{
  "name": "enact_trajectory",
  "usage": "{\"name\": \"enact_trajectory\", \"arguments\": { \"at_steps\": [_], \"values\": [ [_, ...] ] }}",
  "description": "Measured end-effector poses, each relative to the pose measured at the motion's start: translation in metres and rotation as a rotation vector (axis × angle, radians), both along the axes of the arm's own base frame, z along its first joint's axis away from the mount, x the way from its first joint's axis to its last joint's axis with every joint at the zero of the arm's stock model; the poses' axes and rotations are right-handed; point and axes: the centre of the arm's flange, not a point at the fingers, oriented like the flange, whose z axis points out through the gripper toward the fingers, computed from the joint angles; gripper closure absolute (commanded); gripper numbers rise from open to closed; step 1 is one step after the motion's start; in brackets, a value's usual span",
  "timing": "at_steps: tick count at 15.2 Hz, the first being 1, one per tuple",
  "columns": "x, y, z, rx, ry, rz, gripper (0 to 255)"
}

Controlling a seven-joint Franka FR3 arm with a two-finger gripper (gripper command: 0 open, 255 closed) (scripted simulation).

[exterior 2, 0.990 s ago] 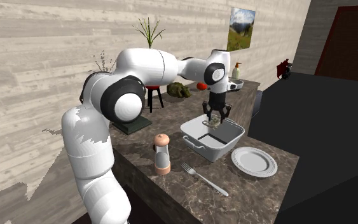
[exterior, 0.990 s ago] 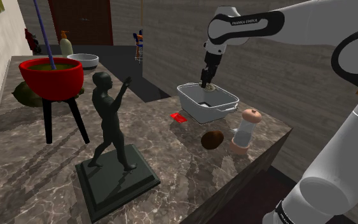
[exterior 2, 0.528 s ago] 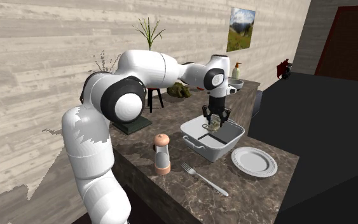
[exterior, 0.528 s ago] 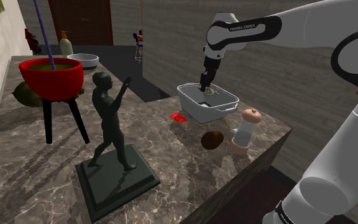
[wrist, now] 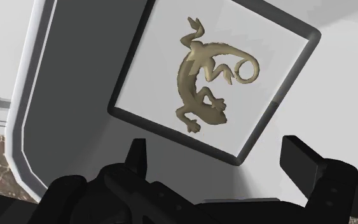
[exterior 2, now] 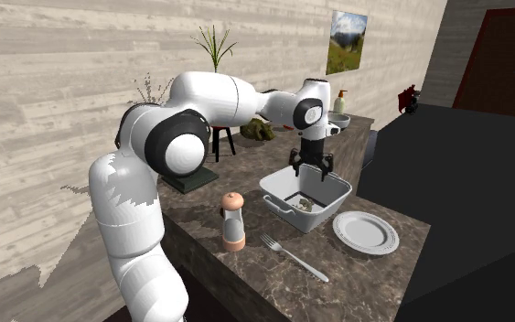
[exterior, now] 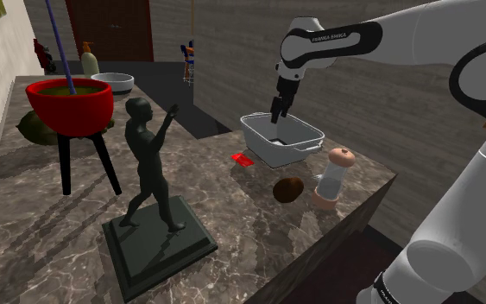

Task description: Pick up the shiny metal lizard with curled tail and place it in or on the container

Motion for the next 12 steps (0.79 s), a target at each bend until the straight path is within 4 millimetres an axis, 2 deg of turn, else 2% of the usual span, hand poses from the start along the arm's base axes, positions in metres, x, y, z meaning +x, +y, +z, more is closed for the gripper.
{"name": "enact_trajectory", "arguments": {
  "at_steps": [2,6,12],
  "values": [
    [-0.001,0.000,0.005,0.000,0.000,0.000,0],
    [-0.001,0.002,0.045,0.000,-0.001,0.000,0],
    [-0.003,0.000,0.050,0.000,0.000,0.000,0]
  ]
}}
